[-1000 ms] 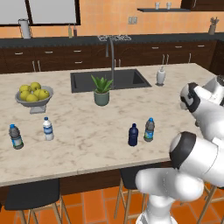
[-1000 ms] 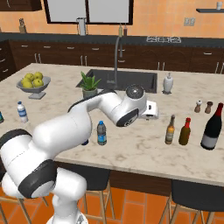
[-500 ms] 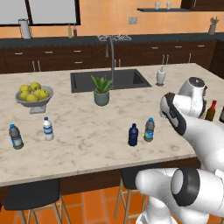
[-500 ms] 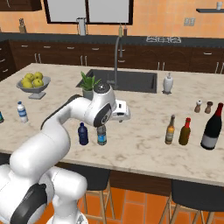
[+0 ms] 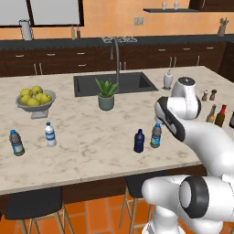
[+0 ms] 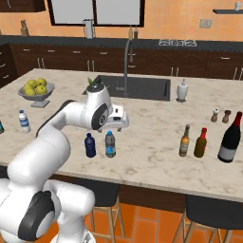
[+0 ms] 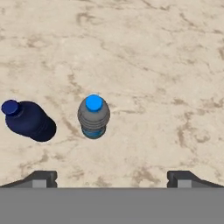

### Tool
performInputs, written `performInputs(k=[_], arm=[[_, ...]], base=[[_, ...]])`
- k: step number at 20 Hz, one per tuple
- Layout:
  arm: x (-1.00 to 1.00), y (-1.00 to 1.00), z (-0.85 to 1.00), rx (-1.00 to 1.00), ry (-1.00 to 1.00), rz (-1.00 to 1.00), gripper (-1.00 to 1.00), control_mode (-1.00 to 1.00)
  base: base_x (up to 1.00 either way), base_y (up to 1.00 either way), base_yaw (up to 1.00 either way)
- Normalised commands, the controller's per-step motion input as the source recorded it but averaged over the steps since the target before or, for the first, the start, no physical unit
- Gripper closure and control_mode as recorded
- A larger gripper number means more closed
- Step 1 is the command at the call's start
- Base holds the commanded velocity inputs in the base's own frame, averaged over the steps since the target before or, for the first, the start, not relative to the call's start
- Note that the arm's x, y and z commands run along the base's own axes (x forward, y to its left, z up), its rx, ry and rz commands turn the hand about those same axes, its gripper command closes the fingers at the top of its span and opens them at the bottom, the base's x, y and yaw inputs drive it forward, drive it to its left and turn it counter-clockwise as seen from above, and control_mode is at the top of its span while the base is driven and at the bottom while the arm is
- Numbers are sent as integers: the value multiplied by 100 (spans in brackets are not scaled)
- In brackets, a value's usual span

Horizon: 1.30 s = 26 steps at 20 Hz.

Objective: Move the plastic bottles in the middle to the plastics group, and the glass bottles in the middle to the glass group.

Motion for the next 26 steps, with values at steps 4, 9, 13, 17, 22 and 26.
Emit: performInputs(k=[4,9,13,17,22,26], arm=[[45,2,1,0,0,-9,-100,-100],[5,11,-12,3,0,-2,-100,-100],[11,0,-22,13,0,0,-100,-100],[7,4,-14,5,2,0,-100,-100],[8,31,-9,0,5,0,-100,-100],[14,18,-11,0,5,0,-100,-100]], base=[[0,0,0],[0,0,0],[0,0,0],[0,0,0],[0,0,0],[0,0,0]])
